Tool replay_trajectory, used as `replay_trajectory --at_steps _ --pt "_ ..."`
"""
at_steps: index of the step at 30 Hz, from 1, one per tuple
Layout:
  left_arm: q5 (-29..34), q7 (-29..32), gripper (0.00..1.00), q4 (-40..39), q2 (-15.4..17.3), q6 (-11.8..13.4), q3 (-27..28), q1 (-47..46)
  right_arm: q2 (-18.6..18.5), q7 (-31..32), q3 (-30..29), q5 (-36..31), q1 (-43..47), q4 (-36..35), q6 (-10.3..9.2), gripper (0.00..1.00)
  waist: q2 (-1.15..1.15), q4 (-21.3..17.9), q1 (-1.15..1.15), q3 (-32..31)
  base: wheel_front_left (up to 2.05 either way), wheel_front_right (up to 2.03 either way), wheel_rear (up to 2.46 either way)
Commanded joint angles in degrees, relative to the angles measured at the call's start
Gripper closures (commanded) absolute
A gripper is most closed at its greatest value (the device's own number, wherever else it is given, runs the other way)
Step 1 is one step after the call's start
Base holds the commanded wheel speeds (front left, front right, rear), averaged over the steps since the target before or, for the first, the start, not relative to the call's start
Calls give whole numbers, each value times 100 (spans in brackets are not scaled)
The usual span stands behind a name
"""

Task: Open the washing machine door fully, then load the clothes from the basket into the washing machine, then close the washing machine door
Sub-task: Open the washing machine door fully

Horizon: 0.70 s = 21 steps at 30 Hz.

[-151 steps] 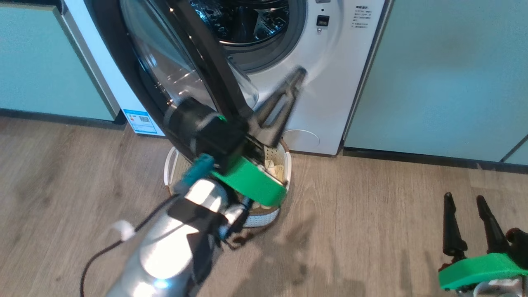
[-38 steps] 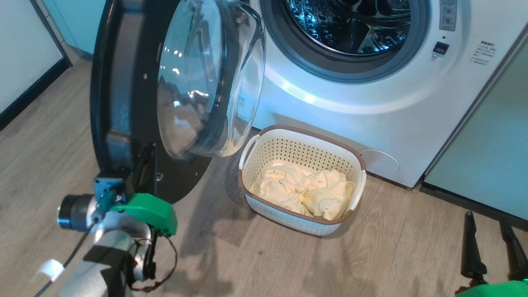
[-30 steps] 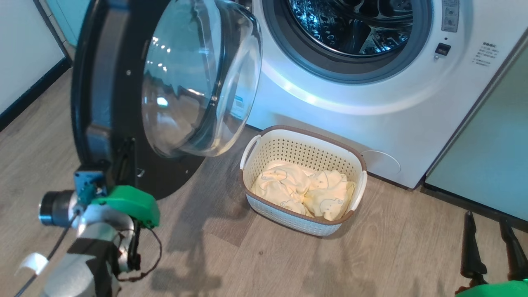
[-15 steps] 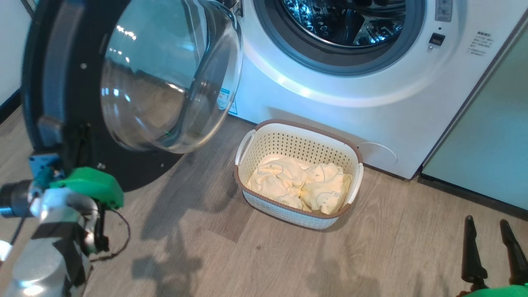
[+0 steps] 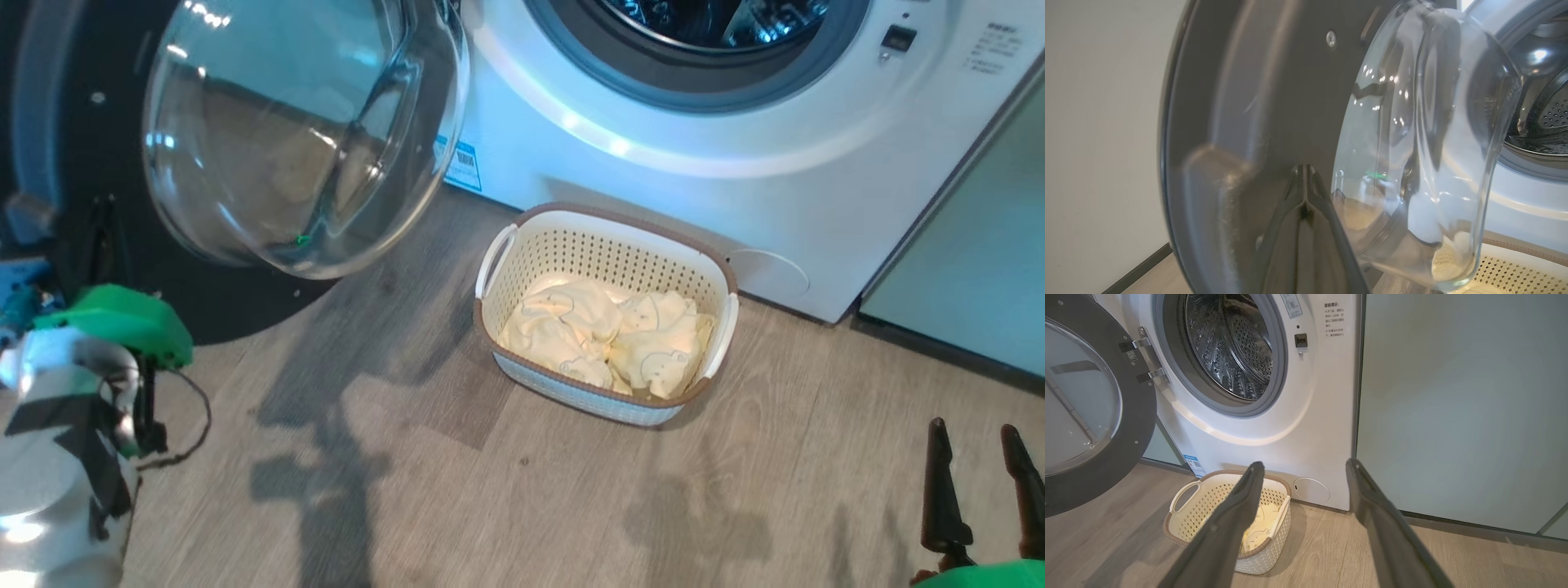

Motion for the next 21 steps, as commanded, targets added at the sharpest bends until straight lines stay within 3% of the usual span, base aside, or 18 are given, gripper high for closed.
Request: replay_trajectory --at_steps 1,12,21 --pt "86 -58 100 -81 278 -25 320 -370 -72 -38 94 -47 -221 -218 -16 0 0 -2 0 59 0 0 0" --pt "440 -59 100 460 357 -423 945 -796 -106 -38 80 -144 -347 -272 -16 0 0 -92 0 312 0 0 0" --pt "702 -59 100 499 252 -608 1371 -813 -104 -38 46 -161 -397 -271 -16 0 0 -142 0 358 0 0 0"
